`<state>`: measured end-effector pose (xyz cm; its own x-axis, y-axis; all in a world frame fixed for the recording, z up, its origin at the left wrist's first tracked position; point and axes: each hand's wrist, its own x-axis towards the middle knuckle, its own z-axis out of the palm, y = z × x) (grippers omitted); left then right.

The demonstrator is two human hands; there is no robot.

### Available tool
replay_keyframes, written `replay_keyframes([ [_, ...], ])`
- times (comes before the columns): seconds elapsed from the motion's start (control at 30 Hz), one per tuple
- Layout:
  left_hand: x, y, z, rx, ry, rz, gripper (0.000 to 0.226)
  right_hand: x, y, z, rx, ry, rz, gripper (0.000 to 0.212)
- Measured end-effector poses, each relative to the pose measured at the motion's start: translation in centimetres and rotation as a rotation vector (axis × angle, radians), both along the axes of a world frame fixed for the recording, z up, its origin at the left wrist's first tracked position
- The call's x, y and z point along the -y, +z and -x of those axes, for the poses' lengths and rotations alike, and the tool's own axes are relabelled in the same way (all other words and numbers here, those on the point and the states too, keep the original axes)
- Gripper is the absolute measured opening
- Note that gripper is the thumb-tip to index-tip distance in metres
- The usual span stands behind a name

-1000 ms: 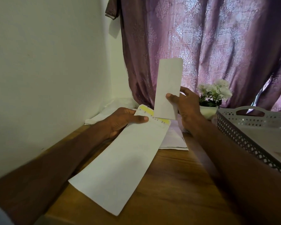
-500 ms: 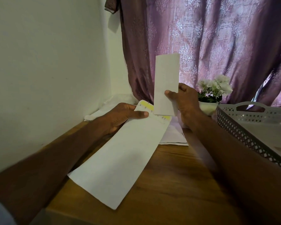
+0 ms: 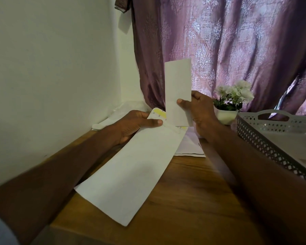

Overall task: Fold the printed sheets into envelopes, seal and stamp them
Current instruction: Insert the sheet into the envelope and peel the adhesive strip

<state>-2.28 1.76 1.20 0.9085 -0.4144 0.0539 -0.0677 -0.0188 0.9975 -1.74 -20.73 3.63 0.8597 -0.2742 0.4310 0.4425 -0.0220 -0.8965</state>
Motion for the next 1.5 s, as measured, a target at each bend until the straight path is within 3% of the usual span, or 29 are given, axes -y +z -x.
replay_keyframes([
  [0.2, 0.3, -0.1, 0.2, 0.04, 0.014, -0.024, 0.037, -0.4, -0.1, 0.1, -0.038, 0.021, -0.059, 0.028],
  [0.37, 0.5, -0.2, 0.3, 0.054, -0.007, -0.046, 0.039, -0.7, 0.3, 0.4, -0.108, 0.079, -0.16, 0.036],
  [0.73, 0.1, -0.2, -0.2, 0.057, 0.04, -0.024, 0.04, -1.0, -0.2, 0.4, -0.23, 0.174, -0.095, 0.031],
  [0.93, 0.0, -0.3, -0.1, 0.002, 0.042, 0.04, 0.039, -1.0, -0.8, 0.6, -0.298, 0.219, -0.055, 0.042],
  [1.23, -0.2, 0.2, 0.2, 0.035, 0.104, -0.023, 0.04, -0.9, -0.5, 0.3, -0.311, 0.075, -0.099, 0.022],
  [1.5, -0.2, 0.0, 0.3, 0.005, 0.125, 0.025, 0.04, -1.1, -0.7, 1.4, -0.354, 0.044, -0.098, 0.028],
])
